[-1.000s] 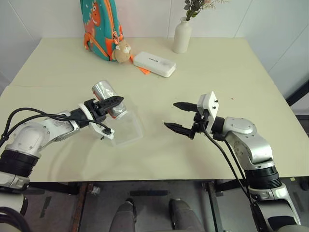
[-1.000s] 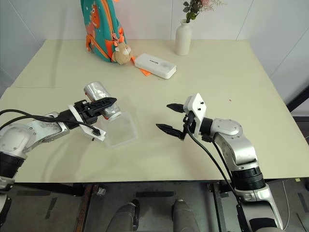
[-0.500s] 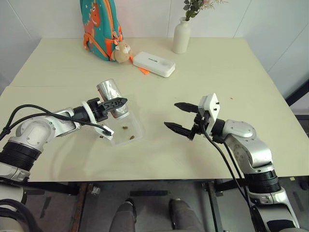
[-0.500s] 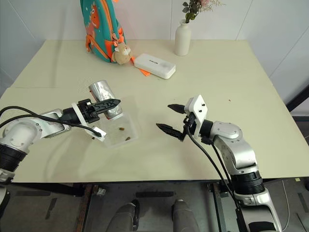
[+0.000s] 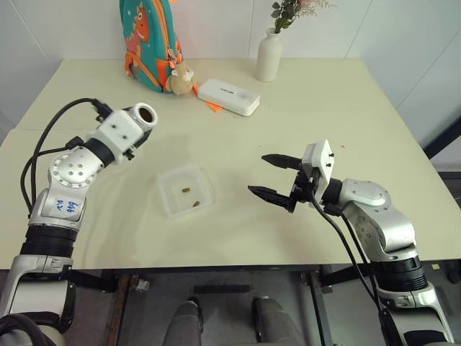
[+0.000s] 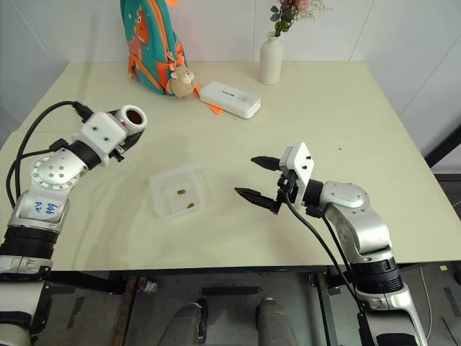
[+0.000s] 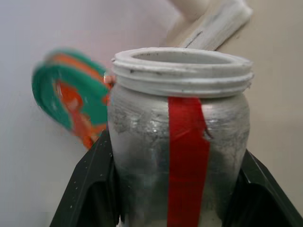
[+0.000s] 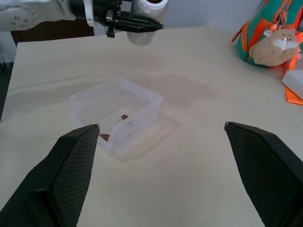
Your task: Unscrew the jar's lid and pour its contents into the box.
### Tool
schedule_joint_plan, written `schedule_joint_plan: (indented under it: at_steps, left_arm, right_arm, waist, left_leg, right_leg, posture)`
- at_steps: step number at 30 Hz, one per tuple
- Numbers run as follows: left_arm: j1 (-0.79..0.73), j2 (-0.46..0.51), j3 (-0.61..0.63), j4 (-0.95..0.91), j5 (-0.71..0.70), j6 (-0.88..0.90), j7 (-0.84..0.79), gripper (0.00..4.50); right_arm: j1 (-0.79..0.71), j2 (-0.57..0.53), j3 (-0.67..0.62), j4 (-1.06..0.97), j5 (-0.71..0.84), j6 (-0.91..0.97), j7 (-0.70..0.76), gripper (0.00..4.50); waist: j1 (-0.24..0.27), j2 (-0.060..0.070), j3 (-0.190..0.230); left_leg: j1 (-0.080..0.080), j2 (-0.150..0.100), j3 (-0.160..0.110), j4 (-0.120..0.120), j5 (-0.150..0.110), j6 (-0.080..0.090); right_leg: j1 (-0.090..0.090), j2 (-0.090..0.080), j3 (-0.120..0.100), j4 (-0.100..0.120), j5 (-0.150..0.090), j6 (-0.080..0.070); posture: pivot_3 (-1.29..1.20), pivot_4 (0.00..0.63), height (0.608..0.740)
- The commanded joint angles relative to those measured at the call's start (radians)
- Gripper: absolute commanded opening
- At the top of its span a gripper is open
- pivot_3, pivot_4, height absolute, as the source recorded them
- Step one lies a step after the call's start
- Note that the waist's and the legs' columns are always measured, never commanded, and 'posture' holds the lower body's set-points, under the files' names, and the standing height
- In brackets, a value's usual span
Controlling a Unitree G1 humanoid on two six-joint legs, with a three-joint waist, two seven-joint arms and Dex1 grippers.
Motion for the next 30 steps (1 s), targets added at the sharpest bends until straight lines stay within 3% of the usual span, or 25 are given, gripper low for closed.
schedule_joint_plan:
  at_steps: [1, 5, 9, 16, 24, 30]
  left_arm:
    - [-0.063, -0.038, 0.116, 0.118, -0.092, 0.177, 0.036, 2.01]
    - [-0.130, -0.076, 0.205, 0.331, -0.155, 0.168, 0.003, 2.01]
    - [-0.180, -0.074, 0.280, 0.541, -0.172, -0.013, 0.006, 2.01]
    - [-0.190, -0.032, 0.258, 0.755, -0.103, -0.222, -0.043, 2.01]
    - [-0.126, -0.005, 0.277, 0.761, -0.111, -0.233, -0.093, 4.46]
    - [0.022, 0.020, 0.299, 0.547, -0.148, -0.176, -0.148, 4.48]
  right_arm:
    - [-0.016, -0.013, -0.009, -0.042, 0.013, -0.005, 0.011, 4.45]
    - [-0.015, -0.027, -0.006, -0.045, -0.004, -0.014, 0.018, 4.45]
    - [-0.015, -0.046, 0.003, -0.050, -0.017, -0.016, 0.032, 4.45]
    - [-0.011, -0.044, 0.001, -0.070, -0.015, -0.021, 0.028, 4.45]
    - [-0.010, -0.016, 0.008, -0.078, -0.023, -0.056, 0.010, 4.50]
    - [-0.043, 0.027, -0.019, -0.102, 0.040, -0.087, 0.017, 4.50]
  waist:
    - [0.001, 0.000, 0.000]
    - [0.003, 0.000, 0.000]
    - [0.003, -0.001, 0.000]
    - [0.004, -0.001, -0.001]
    - [0.003, -0.002, -0.001]
    - [0.001, -0.002, -0.001]
  left_leg:
    - [0.000, 0.000, 0.000, 0.000, 0.000, 0.000]
    - [0.000, 0.000, -0.001, 0.001, 0.000, 0.000]
    - [0.000, 0.000, -0.001, 0.001, 0.000, 0.000]
    - [0.000, 0.000, -0.001, 0.000, 0.000, 0.000]
    - [0.000, 0.000, 0.000, 0.000, 0.000, -0.001]
    - [0.000, 0.000, 0.000, -0.001, 0.000, -0.001]
  right_leg:
    - [0.000, 0.000, 0.000, 0.000, 0.000, 0.000]
    - [0.001, 0.000, 0.000, 0.000, 0.000, 0.000]
    - [0.001, 0.000, 0.000, -0.001, 0.000, 0.000]
    - [0.001, 0.000, 0.000, -0.001, 0.000, 0.000]
    - [0.001, 0.000, 0.000, -0.001, 0.000, 0.000]
    - [0.001, 0.000, 0.000, -0.001, 0.000, 0.000]
  posture:
    - [0.00, 0.150, 0.740]
    - [0.00, 0.150, 0.740]
    - [0.00, 0.150, 0.740]
    - [0.00, 0.150, 0.740]
    - [0.00, 0.150, 0.740]
    - [0.00, 0.150, 0.740]
